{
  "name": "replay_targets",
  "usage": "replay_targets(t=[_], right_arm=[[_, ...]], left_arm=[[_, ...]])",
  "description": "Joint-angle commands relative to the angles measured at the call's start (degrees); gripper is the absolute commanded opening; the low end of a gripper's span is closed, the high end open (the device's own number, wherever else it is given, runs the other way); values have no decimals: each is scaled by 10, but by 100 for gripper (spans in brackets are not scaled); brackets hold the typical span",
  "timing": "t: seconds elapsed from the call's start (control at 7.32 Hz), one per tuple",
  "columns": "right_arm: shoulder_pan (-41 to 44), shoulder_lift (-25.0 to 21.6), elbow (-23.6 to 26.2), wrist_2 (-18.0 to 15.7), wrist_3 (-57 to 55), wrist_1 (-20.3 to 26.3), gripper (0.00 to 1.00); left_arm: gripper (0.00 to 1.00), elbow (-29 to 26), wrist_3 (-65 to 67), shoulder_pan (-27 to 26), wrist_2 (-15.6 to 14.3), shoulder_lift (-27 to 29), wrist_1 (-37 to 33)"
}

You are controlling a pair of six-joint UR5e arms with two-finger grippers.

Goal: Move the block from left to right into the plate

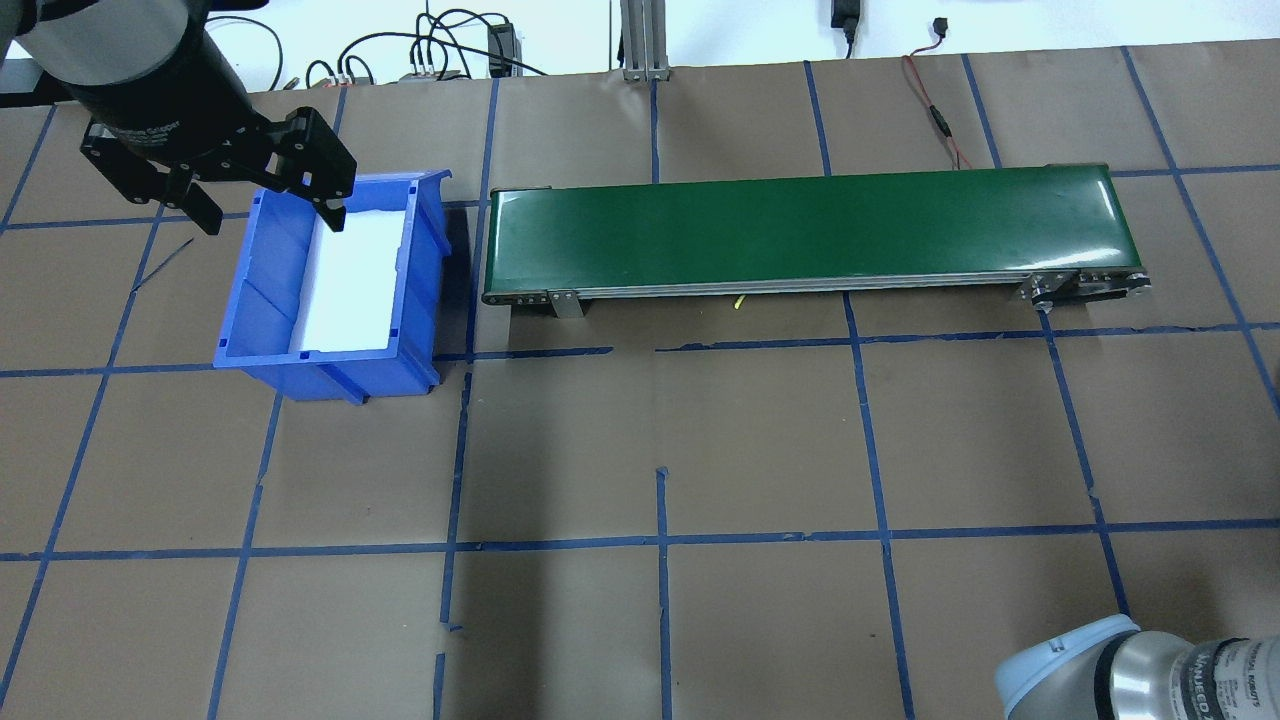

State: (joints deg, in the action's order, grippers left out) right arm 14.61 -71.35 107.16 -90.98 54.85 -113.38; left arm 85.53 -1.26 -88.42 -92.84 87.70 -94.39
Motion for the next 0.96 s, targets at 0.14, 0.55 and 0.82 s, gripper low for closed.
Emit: replay_targets(t=[0.14,0.55,0.82], right_arm=[[1,-10,-18,-1,5,-6,100],[93,-83,-121,4,17,52,100],[159,-116,-172,1,11,119,100]], left_arm=[[100,-1,0,1,0,-1,0],[100,-1,0,1,0,-1,0],[100,0,0,1,0,-1,0]])
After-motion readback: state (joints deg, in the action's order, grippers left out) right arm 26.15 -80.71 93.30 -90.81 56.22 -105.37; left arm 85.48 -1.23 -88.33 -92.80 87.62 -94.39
